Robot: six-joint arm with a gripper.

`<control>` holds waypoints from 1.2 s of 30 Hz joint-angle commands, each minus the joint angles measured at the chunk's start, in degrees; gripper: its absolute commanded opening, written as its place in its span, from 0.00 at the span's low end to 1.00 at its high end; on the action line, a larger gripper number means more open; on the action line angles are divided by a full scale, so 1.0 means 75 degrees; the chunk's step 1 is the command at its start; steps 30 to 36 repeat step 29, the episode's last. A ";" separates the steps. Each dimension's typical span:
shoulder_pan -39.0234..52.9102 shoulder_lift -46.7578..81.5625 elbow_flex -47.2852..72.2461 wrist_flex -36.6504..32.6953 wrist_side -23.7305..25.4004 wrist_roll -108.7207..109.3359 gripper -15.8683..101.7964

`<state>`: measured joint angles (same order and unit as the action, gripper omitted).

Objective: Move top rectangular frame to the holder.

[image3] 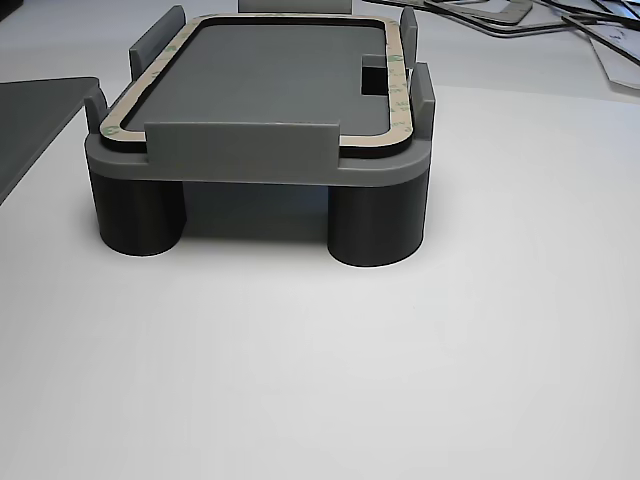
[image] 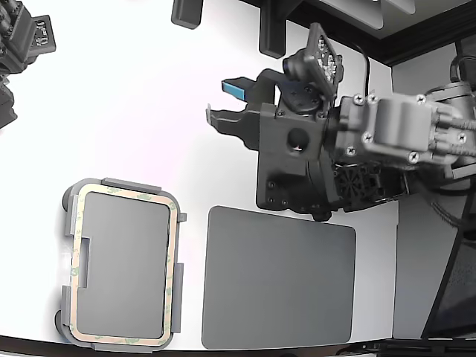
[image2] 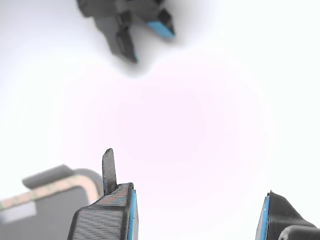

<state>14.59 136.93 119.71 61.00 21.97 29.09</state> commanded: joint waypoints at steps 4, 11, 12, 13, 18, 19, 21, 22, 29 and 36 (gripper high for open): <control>-0.1078 0.3750 0.3270 -0.0820 -0.0902 -0.2672 0.98; -0.1359 0.4313 0.3891 -0.0563 -0.1277 -0.2730 0.98; -0.1559 0.4313 0.4055 -0.0563 -0.1559 -0.2836 0.98; -0.1816 0.4313 0.4172 -0.0645 -0.1922 -0.2918 0.98; -0.1945 0.4313 0.4195 -0.0727 -0.2074 -0.3023 0.98; -0.1945 0.4313 0.4195 -0.0727 -0.2062 -0.3023 0.98; -0.1945 0.4313 0.4195 -0.0727 -0.2062 -0.3023 0.98; -0.1945 0.4313 0.4195 -0.0727 -0.2062 -0.3023 0.98; -0.1945 0.4313 0.4195 -0.0727 -0.2062 -0.3023 0.98; -0.1945 0.4313 0.4195 -0.0727 -0.2062 -0.3023 0.98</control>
